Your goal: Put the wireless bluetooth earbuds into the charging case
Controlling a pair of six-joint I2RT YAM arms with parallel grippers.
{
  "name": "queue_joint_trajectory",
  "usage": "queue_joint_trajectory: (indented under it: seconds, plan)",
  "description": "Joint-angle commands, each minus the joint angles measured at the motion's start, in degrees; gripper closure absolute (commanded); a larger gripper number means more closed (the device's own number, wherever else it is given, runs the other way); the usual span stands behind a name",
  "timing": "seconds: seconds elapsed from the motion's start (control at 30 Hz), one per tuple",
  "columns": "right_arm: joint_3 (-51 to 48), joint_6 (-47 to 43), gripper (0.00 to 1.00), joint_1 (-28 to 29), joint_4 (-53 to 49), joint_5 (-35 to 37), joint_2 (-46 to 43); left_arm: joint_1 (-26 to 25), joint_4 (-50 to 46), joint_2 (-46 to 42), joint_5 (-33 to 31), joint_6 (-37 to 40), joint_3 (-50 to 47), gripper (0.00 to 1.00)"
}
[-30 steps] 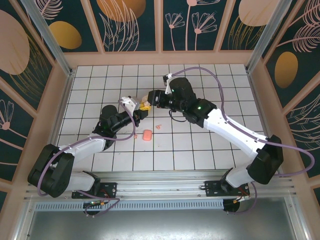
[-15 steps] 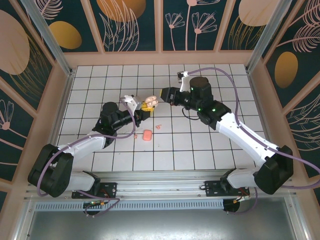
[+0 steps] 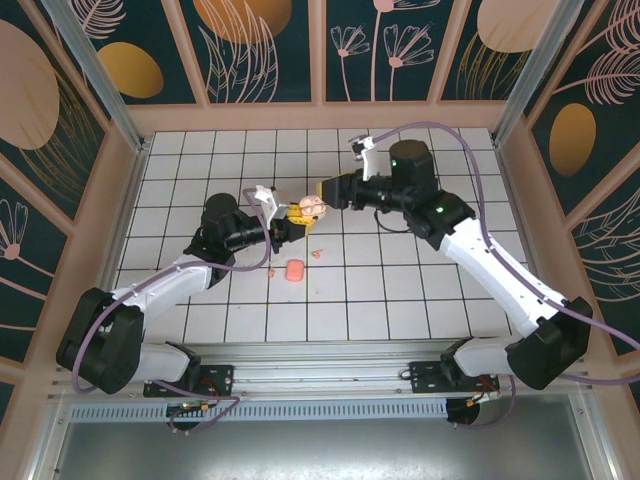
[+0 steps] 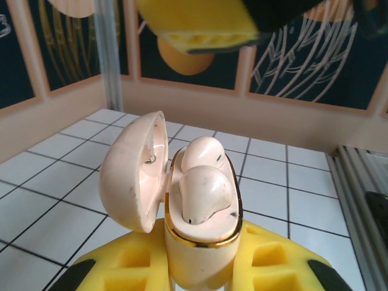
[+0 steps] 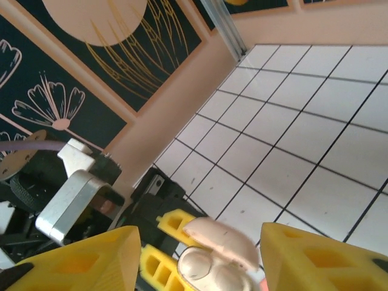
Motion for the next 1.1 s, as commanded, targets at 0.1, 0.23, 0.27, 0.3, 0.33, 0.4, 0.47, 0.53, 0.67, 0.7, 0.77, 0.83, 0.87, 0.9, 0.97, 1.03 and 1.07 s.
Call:
queue_joint_trajectory:
  seconds: [0.1, 0.23, 0.27, 0.3, 0.33, 0.4, 0.47, 0.53, 0.67, 0.7, 0.77, 0.83, 0.87, 0.9, 0.97, 1.03, 1.07]
  plan:
    - [6.94, -7.85, 0.4, -3.92, -9.21, -12.38, 5.26, -0.11, -6.84, 0.64, 8.06, 5.1, 3.98, 0.85]
    - [7.6, -8.8, 0.4, -3.9, -9.17, -17.51, 7.19, -0.17, -7.82, 0.51, 9.06, 5.39, 4.58, 0.85]
    - [7.53, -8.89, 0.39, -3.99, -8.9, -18.5, 7.46, -0.19, -8.15, 0.37, 9.11, 5.43, 4.8, 0.84]
    - [7.32, -8.98, 0.39, -3.97, -8.7, -19.13, 7.7, -0.2, -8.3, 0.29, 9.2, 5.49, 4.87, 0.84]
    - [7.17, -8.98, 0.39, -3.94, -8.54, -19.61, 7.77, -0.19, -8.41, 0.18, 9.2, 5.52, 4.93, 0.84]
    - [6.49, -8.88, 0.39, -3.92, -8.02, -20.55, 7.87, -0.13, -8.6, 0.07, 9.18, 5.65, 5.04, 0.84]
    - [5.84, -8.64, 0.39, -3.92, -7.58, -21.5, 7.98, -0.2, -8.73, -0.1, 9.03, 5.65, 5.15, 0.84]
    - [5.16, -8.25, 0.39, -3.77, -6.96, -22.66, 7.9, -0.17, -8.8, -0.07, 8.94, 5.63, 5.3, 0.85]
    - [4.27, -7.81, 0.39, -3.43, -6.47, -22.79, 7.76, -0.27, -8.78, -0.21, 9.2, 5.62, 5.57, 0.84]
    - [4.06, -7.71, 0.39, -3.35, -6.38, -22.61, 7.67, -0.28, -8.78, -0.4, 9.23, 5.7, 5.57, 0.85]
    - [3.66, -7.36, 0.39, -3.24, -5.74, -22.31, 7.68, -0.46, -8.85, -0.55, 9.2, 5.95, 5.52, 0.84]
    - [3.39, -6.84, 0.39, -3.14, -5.11, -22.39, 7.85, -0.59, -8.82, -0.68, 9.23, 6.03, 5.61, 0.84]
    - [3.34, -6.67, 0.39, -3.0, -4.84, -22.68, 8.08, -0.63, -8.85, -0.63, 9.2, 6.01, 5.64, 0.84]
    - [3.42, -6.66, 0.39, -2.79, -4.82, -22.97, 8.44, -0.64, -8.87, -0.63, 9.16, 5.97, 5.65, 0.84]
    - [4.01, -7.09, 0.39, -2.35, -5.56, -23.26, 9.16, -0.77, -8.96, -0.72, 8.7, 6.03, 5.65, 0.84]
    - [4.34, -7.6, 0.39, -2.34, -6.14, -23.54, 9.58, -0.79, -8.8, -0.81, 8.13, 6.27, 5.65, 0.84]
    - [4.17, -7.63, 0.39, -2.34, -5.86, -24.27, 9.66, -0.77, -8.78, -0.72, 7.66, 6.39, 5.72, 0.84]
